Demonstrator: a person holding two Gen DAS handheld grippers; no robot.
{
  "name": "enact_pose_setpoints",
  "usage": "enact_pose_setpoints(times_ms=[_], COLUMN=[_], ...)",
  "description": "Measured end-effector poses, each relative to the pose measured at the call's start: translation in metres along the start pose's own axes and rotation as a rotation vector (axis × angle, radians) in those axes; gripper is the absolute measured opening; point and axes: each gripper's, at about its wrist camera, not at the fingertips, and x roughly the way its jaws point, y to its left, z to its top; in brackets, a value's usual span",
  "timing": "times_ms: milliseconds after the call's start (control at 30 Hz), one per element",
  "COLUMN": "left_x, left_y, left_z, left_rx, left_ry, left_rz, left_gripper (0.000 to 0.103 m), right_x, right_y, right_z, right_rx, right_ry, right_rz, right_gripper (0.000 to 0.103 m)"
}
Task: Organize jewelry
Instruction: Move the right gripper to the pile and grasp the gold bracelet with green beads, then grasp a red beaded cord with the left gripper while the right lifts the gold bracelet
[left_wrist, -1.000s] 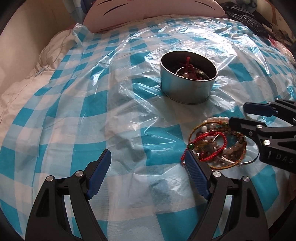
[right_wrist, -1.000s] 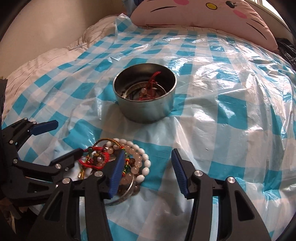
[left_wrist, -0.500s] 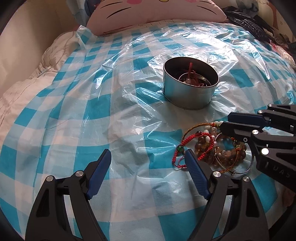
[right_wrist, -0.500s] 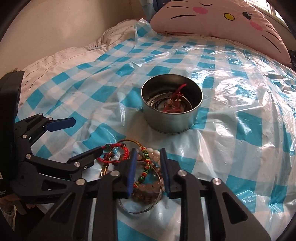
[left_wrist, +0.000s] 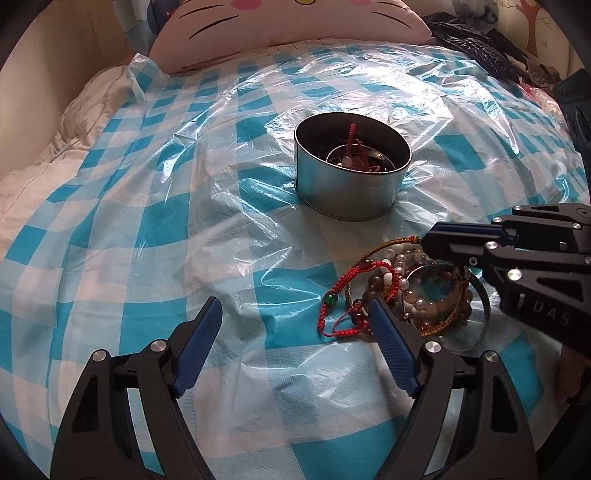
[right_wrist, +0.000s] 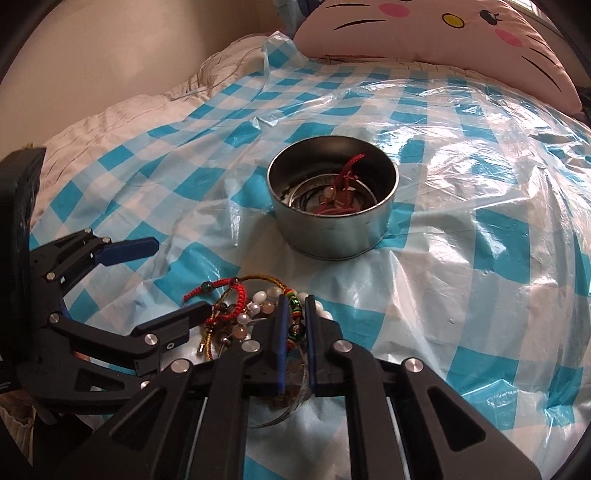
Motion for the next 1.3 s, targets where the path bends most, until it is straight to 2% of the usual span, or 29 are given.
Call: enact_pose_setpoints(times_ms=[67, 233, 567, 733, 800, 833, 900, 933, 1000, 1067, 1167, 1267, 1300], left_x=[0.000, 0.003, 0.009, 0.022, 0.029, 0.032, 0.033, 0.032, 0.029, 0.025, 0.015, 0.005, 0.002], left_y=[0.003, 0.002, -0.017, -0.035, -0.036, -0.034, -0.028, -0.028, -0.029, -0.028, -0.024, -0.016, -0.014], left_z=[0.000, 0.006, 0.027, 0.034, 0.034, 0.033, 0.031, 0.030, 0.028, 0.026, 0.024, 0.019, 0.018], left_rx=[-0.013, -0.015, 0.006, 0.036, 0.018, -0.004, -0.043, -0.044, -0.044, -0.060, -0.097, -0.151, -0.167], left_ry=[-0.005, -0.010, -0.037, -0.010, 0.015, 0.030, 0.038, 0.035, 0.027, 0.018, -0.010, -0.037, -0.045], left_rz=[-0.016, -0.050, -0.104, -0.140, -0.147, -0.165, -0.205, -0.209, -0.204, -0.201, -0.199, -0.204, -0.205], left_gripper=[0.078, 0.077, 0.077, 0.076, 0.054, 0.047, 0.027, 0.024, 0.014, 0.011, 0.007, 0.007, 0.007], right_x=[-0.008, -0.021, -0.018, -0.015, -0.013, -0.012, -0.011, -0.011, -0.010, -0.009, -0.004, 0.001, 0.001], right_y=[-0.012, -0.034, -0.054, -0.057, -0.058, -0.059, -0.061, -0.061, -0.062, -0.061, -0.060, -0.057, -0.056], right_z=[0.000, 0.001, -0.004, -0.006, -0.006, -0.006, -0.006, -0.007, -0.007, -0.007, -0.008, -0.009, -0.009], right_rx=[0.061, 0.147, 0.206, 0.216, 0.217, 0.219, 0.225, 0.229, 0.232, 0.226, 0.216, 0.199, 0.190], right_ry=[-0.032, -0.078, -0.052, -0.037, -0.030, -0.027, -0.021, -0.017, -0.014, -0.009, 0.016, 0.031, 0.030], right_rz=[0.018, -0.048, -0.139, -0.148, -0.150, -0.150, -0.152, -0.155, -0.163, -0.174, -0.185, -0.188, -0.181], right_gripper=[0.010, 0.010, 0.010, 0.010, 0.010, 0.010, 0.010, 0.012, 0.028, 0.039, 0.043, 0.043, 0.037])
